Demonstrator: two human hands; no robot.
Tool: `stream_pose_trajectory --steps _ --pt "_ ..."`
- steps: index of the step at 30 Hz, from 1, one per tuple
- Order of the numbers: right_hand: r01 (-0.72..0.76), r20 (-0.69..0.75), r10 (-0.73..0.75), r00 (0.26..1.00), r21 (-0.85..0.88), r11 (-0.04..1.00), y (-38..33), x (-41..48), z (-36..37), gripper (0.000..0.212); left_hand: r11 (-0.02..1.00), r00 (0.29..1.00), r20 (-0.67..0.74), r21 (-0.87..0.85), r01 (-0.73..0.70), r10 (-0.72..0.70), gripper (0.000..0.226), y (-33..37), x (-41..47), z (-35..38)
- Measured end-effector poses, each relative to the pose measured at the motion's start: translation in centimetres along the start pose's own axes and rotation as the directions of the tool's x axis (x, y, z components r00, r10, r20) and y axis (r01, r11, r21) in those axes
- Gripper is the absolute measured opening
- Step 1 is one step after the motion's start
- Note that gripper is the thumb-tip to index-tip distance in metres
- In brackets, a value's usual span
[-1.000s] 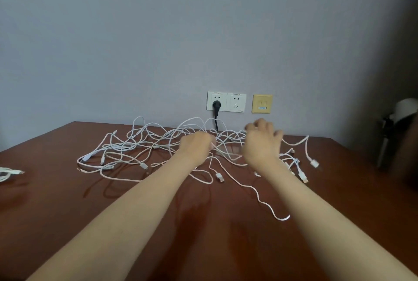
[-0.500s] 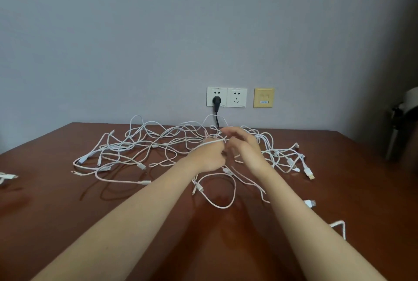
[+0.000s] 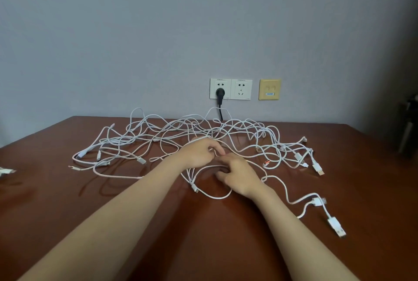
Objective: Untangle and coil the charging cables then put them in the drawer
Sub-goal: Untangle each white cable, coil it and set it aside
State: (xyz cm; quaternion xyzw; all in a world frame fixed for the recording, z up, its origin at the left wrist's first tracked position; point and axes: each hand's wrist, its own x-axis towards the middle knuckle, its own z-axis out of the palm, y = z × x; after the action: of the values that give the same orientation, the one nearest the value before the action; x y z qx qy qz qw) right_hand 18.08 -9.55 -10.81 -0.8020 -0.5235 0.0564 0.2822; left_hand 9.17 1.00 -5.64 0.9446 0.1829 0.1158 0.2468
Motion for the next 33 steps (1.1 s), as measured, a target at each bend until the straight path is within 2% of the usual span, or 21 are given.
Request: stream_pose_trajectory --steps 2,4,6,8,10,13,16,18,20,22,24,25,26,27,28,30,31,33 --pt "-0.061 0.005 0.061 0.998 -0.084 0.995 -0.3 0.7 0.5 0.049 0.997 1.0 -0.011 -0.073 0.002 -0.003 0.04 -0.6 0.2 0.1" --pt "-0.165 -0.071 0.158 0.985 -0.105 0.981 -0.1 1.3 0.7 0.046 0.99 1.0 -0.005 -0.141 0.004 -0.004 0.043 -0.9 0.4 0.1" --pt "-0.269 -0.136 0.253 0.958 -0.117 0.956 0.1 1.5 0.5 0.039 0.99 1.0 0.007 -0.139 0.0 0.001 0.045 -1.2 0.1 0.0" --pt "-0.304 -0.134 0.284 0.949 -0.158 0.94 0.3 1.5 0.0 0.035 0.997 0.999 0.046 -0.07 -0.014 0.017 0.042 -1.7 -0.5 0.4" --pt "-0.29 -0.123 0.267 0.956 -0.246 0.925 0.2 1.4 -0.4 0.034 0.999 0.997 0.072 -0.039 -0.019 0.021 0.035 -2.5 -1.1 1.0" --pt "-0.242 -0.124 0.211 0.97 -0.364 0.9 -0.3 1.0 -0.8 0.034 0.998 1.0 -0.001 -0.066 0.001 -0.001 0.02 -3.1 -1.3 2.0" --pt "-0.192 -0.234 0.11 0.966 -0.367 0.91 0.1 0.9 -1.6 0.022 0.999 0.997 -0.076 -0.035 -0.016 0.014 0.029 -2.9 -0.7 3.2" --pt "-0.119 -0.365 0.041 0.93 -0.193 0.974 0.4 1.2 -2.1 0.017 0.999 0.99 -0.139 -0.016 -0.031 0.029 0.037 -2.4 -0.5 3.9" --pt "0.0 -0.457 0.075 0.886 0.163 0.987 -0.1 1.2 -2.6 0.013 0.996 0.97 -0.241 -0.082 -0.043 0.022 0.04 -1.7 -0.4 4.6" --pt "0.133 -0.479 0.137 0.867 0.488 0.863 -0.7 1.1 -3.0 0.015 0.984 0.924 -0.382 -0.167 -0.055 -0.013 0.034 -0.5 -0.5 4.8" --pt "0.224 -0.494 0.156 0.855 0.623 0.75 -1.0 1.1 -3.4 0.019 0.984 0.865 -0.501 -0.167 -0.065 -0.028 0.015 0.4 -0.6 4.6" --pt "0.258 -0.496 0.154 0.855 0.663 0.703 -1.3 1.1 -3.6 0.02 0.982 0.842 -0.539 -0.173 -0.072 -0.034 0.013 0.8 -0.6 4.3" --pt "0.281 -0.49 0.145 0.859 0.69 0.667 -1.6 1.0 -3.7 0.02 0.973 0.844 -0.535 -0.216 -0.087 -0.043 0.021 0.8 -0.5 4.1" --pt "0.295 -0.483 0.137 0.865 0.709 0.641 -1.9 0.9 -3.8 0.018 0.932 0.87 -0.489 -0.344 -0.118 -0.07 0.029 0.9 -0.5 3.9" --pt "0.295 -0.469 0.138 0.872 0.73 0.617 -2.1 0.9 -3.8 0.017 0.824 0.902 -0.419 -0.545 -0.157 -0.106 0.033 1.2 -0.6 3.6" --pt "0.265 -0.401 0.14 0.905 0.791 0.551 -2.7 0.8 -3.7 0.013 0.473 0.95 -0.271 -0.865 -0.169 -0.156 0.035 1.4 -0.7 3.1" --pt "0.232 -0.351 0.13 0.927 0.81 0.538 -2.8 0.9 -3.5 0.012 0.316 0.957 -0.224 -0.936 -0.159 -0.185 0.033 1.3 -0.7 2.8" --pt "0.139 -0.24 0.111 0.964 0.819 0.557 -2.7 1.0 -3.1 0.014 0.073 0.955 -0.169 -0.985 -0.156 -0.245 0.031 0.7 -0.6 2.2"
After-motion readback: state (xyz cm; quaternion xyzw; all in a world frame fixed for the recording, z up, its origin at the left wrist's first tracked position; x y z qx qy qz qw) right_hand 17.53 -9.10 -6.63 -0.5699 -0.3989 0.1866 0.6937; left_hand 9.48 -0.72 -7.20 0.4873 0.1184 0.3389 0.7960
